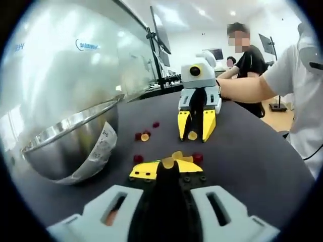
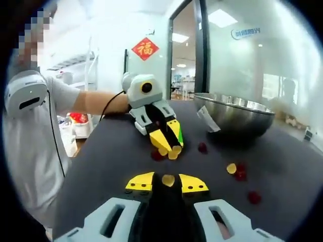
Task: Pick candy and put bowl
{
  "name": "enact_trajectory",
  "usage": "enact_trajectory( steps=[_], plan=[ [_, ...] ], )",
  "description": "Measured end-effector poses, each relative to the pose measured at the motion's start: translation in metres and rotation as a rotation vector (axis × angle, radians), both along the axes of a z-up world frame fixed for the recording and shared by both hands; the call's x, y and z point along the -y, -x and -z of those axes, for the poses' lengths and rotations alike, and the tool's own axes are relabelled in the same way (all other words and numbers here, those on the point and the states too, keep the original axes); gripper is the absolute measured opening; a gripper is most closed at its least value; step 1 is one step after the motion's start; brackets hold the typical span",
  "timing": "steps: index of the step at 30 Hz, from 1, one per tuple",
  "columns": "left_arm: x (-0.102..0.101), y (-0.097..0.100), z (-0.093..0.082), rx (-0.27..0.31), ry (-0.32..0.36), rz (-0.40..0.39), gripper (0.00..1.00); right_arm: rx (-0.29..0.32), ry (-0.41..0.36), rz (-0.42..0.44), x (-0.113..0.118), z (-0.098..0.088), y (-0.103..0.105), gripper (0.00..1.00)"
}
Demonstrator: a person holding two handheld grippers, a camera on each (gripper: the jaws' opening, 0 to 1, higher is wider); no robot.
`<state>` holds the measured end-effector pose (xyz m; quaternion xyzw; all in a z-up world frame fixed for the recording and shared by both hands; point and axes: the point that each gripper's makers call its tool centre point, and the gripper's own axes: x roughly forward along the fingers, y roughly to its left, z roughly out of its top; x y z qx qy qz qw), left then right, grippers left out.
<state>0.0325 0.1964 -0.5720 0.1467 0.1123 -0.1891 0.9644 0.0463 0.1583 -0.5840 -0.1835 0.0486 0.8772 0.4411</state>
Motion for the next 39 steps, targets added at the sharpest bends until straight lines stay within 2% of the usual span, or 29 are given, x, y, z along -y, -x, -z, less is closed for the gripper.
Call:
enact_trajectory(
  steps=[4,18,20,24,27,30,32,36,39],
  plan=[
    [-0.005,-0.002,0.0,0.003,-0.001,0.006,0.04,0.004,-0.012,-0.001,0.001,0.0,0.001,0.06],
    [-0.007,-0.002,-0.003,0.03,-0.028,-0.016,0.02,0.017,-0.052,0.005,0.003,-0.003,0.001,0.04],
    [-0.007,0.001,-0.007,0.039,-0.022,-0.024,0.02,0.017,-0.06,0.013,0.002,-0.005,-0.002,0.04],
    [-0.009,0.003,-0.021,0.077,0.018,-0.052,0.01,-0.023,-0.087,0.046,-0.001,-0.016,-0.009,0.04],
    [-0.017,0.005,-0.031,0.101,0.025,-0.072,0.01,-0.028,-0.102,0.075,-0.004,-0.021,-0.014,0.04],
    [-0.026,0.009,-0.051,0.155,0.04,-0.108,0.01,-0.024,-0.123,0.076,-0.006,-0.034,-0.015,0.04],
    [-0.034,0.01,-0.067,0.201,0.055,-0.138,0.01,-0.026,-0.142,0.077,-0.011,-0.049,-0.016,0.04],
    [-0.05,0.01,-0.093,0.246,0.066,-0.189,0.01,-0.014,-0.215,0.126,-0.033,-0.09,-0.028,0.04],
    [-0.07,0.009,-0.112,0.288,0.087,-0.261,0.01,-0.027,-0.23,0.145,-0.048,-0.109,-0.038,0.04]
  ],
)
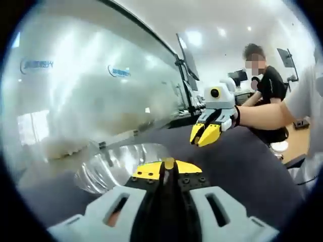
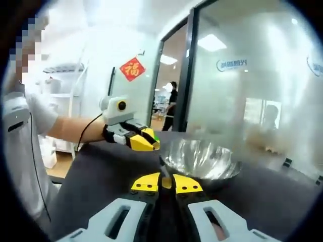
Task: Pick candy and put bowl
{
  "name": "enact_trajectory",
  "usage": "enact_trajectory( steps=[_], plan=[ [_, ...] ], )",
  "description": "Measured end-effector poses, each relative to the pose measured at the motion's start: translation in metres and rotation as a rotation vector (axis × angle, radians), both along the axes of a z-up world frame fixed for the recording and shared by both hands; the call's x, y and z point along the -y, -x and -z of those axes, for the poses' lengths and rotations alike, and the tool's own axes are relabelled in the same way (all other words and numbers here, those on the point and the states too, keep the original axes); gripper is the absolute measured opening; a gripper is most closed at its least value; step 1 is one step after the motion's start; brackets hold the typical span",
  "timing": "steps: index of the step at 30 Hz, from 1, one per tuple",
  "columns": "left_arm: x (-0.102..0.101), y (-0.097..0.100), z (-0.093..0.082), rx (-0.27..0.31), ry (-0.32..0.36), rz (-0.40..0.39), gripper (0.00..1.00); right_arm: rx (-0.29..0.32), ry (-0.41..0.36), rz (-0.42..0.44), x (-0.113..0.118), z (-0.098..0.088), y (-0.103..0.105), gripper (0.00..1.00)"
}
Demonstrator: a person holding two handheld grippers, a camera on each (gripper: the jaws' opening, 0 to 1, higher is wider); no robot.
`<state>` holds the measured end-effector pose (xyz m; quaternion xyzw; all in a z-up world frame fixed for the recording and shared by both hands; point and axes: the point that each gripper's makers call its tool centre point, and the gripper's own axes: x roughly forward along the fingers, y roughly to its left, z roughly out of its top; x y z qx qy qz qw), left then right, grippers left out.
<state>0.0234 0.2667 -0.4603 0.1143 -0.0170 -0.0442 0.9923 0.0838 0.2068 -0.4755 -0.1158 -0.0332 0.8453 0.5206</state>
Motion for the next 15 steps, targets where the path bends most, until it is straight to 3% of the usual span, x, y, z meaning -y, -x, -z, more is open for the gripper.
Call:
enact_trajectory(
  steps=[3,8,11,15],
  plan=[
    [-0.015,0.0,-0.018,0.039,-0.023,-0.061,0.01,0.014,-0.014,0.04,-0.017,-0.012,-0.013,0.04],
    [-0.05,-0.005,-0.039,0.079,0.067,-0.144,0.01,-0.069,-0.115,0.113,-0.048,-0.059,-0.028,0.04],
    [-0.073,-0.011,-0.044,0.065,0.047,-0.208,0.01,-0.085,-0.103,0.154,-0.069,-0.065,-0.035,0.04],
    [-0.09,-0.022,-0.046,0.05,0.051,-0.252,0.02,-0.041,-0.079,0.216,-0.092,-0.059,-0.04,0.04]
  ],
)
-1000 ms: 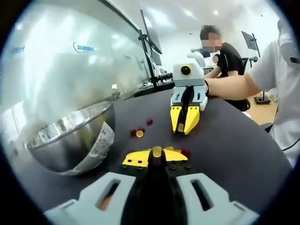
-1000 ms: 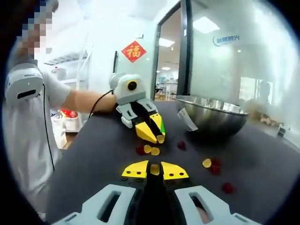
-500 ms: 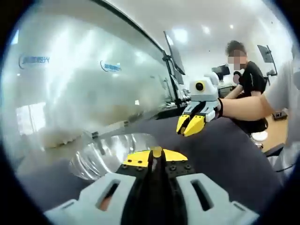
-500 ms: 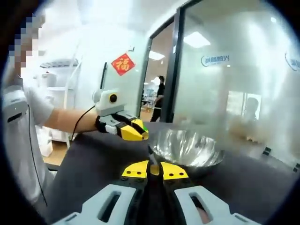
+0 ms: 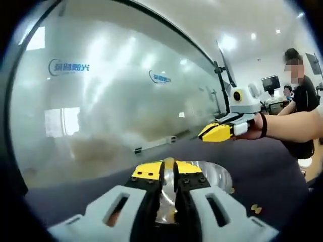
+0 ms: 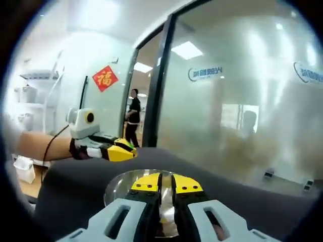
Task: Pick candy and put bowl
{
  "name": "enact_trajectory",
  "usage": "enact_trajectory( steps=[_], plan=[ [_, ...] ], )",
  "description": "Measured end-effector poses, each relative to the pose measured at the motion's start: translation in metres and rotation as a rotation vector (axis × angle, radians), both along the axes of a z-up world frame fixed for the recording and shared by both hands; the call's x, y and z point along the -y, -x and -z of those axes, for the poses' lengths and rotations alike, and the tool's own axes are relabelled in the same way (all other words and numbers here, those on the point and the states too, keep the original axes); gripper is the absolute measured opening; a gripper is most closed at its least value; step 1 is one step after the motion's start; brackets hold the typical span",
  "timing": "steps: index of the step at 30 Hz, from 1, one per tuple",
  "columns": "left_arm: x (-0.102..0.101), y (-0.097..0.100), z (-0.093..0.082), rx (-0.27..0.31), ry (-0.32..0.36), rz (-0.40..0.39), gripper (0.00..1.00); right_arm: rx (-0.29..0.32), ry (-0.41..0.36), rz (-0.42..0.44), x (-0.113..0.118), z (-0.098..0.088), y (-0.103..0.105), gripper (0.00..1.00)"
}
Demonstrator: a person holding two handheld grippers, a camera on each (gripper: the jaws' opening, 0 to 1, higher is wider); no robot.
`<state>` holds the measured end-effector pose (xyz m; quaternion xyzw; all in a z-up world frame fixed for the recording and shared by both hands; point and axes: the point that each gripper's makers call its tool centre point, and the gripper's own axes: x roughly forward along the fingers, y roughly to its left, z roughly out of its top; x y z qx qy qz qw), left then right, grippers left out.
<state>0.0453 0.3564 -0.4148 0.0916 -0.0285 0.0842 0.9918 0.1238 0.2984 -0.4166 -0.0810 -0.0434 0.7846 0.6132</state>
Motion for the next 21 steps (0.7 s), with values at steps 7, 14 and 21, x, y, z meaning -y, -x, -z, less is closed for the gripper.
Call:
enact_trajectory(
  steps=[7,14,21],
  plan=[
    [-0.004,-0.009,0.014,-0.009,0.017,-0.029,0.02,-0.053,-0.026,0.001,-0.013,0.003,0.006,0.05],
    [0.015,-0.006,0.015,0.045,0.082,0.083,0.33,-0.037,-0.016,-0.113,-0.011,0.013,0.023,0.35],
    [0.016,-0.003,0.026,0.003,0.061,0.075,0.24,-0.074,-0.032,-0.093,-0.006,0.007,0.016,0.25]
  ],
)
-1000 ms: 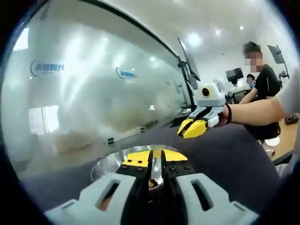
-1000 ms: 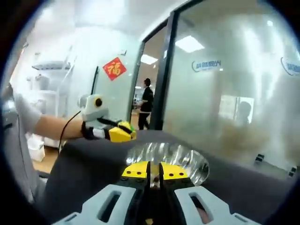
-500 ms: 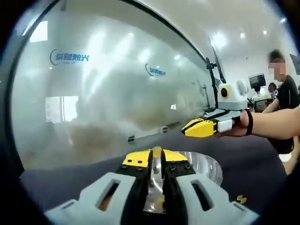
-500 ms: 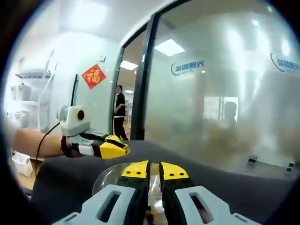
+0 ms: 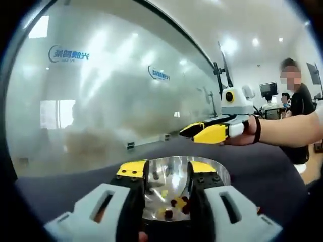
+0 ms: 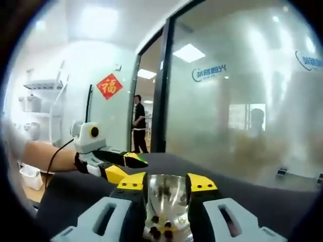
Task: Pick candy and put bowl
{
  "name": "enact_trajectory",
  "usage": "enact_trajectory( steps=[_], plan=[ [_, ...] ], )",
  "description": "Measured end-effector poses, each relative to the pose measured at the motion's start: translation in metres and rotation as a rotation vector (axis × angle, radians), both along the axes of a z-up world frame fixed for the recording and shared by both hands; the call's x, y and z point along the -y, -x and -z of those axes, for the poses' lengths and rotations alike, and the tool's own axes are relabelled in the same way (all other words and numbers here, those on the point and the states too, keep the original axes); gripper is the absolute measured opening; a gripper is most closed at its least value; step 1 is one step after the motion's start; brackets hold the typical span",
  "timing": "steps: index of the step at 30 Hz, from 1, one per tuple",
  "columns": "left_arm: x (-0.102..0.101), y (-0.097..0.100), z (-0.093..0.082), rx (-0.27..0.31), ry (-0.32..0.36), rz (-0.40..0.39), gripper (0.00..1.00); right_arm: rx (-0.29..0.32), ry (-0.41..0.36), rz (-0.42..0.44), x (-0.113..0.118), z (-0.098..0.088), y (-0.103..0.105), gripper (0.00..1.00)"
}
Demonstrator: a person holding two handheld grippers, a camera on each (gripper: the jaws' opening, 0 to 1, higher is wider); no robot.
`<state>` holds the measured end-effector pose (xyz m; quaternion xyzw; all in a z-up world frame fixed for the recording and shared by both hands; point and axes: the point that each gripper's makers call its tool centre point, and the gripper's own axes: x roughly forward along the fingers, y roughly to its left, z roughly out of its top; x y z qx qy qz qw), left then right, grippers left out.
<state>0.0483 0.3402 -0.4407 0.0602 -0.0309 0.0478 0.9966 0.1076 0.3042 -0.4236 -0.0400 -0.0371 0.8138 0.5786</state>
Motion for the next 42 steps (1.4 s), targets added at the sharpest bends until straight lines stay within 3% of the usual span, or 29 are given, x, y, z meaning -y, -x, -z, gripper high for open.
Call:
enact_trajectory(
  steps=[4,8,10,12,14,16,17,18,19,21,23,25,31,42],
  plan=[
    [0.011,0.007,0.006,-0.008,-0.011,0.04,0.23,0.017,0.005,-0.01,0.014,0.008,0.001,0.25],
    [0.038,0.037,0.011,0.004,-0.054,0.104,0.23,0.024,-0.003,0.004,0.06,0.023,-0.004,0.25],
    [0.073,0.073,0.02,0.003,-0.13,0.204,0.22,0.062,0.013,-0.025,0.102,0.044,-0.001,0.25],
    [0.088,0.097,0.043,-0.069,-0.116,0.257,0.22,0.148,0.089,-0.013,0.147,0.083,-0.01,0.25],
    [0.093,0.104,0.065,-0.141,-0.105,0.26,0.22,0.124,0.139,-0.005,0.176,0.108,-0.016,0.23],
    [0.104,0.104,0.076,-0.163,-0.084,0.281,0.22,0.101,0.173,0.011,0.192,0.125,-0.022,0.22],
    [0.115,0.102,0.079,-0.159,-0.044,0.318,0.22,0.101,0.179,0.013,0.197,0.13,-0.023,0.22],
    [0.125,0.099,0.079,-0.138,0.037,0.344,0.22,0.097,0.187,0.017,0.201,0.135,-0.024,0.22],
    [0.127,0.093,0.085,-0.152,0.023,0.343,0.23,0.102,0.193,0.019,0.202,0.139,-0.023,0.22],
    [0.137,0.081,0.108,-0.25,-0.034,0.348,0.23,0.174,0.219,0.018,0.204,0.146,-0.023,0.22],
    [0.144,0.069,0.118,-0.279,-0.006,0.364,0.24,0.167,0.223,-0.002,0.201,0.147,-0.019,0.22],
    [0.149,0.063,0.127,-0.333,-0.043,0.361,0.24,0.179,0.241,-0.02,0.197,0.153,-0.015,0.22],
    [0.162,0.038,0.129,-0.343,-0.046,0.371,0.24,0.191,0.225,-0.021,0.197,0.154,-0.015,0.22],
    [0.162,0.025,0.132,-0.359,-0.015,0.359,0.23,0.206,0.209,-0.027,0.198,0.153,-0.012,0.22]
  ],
)
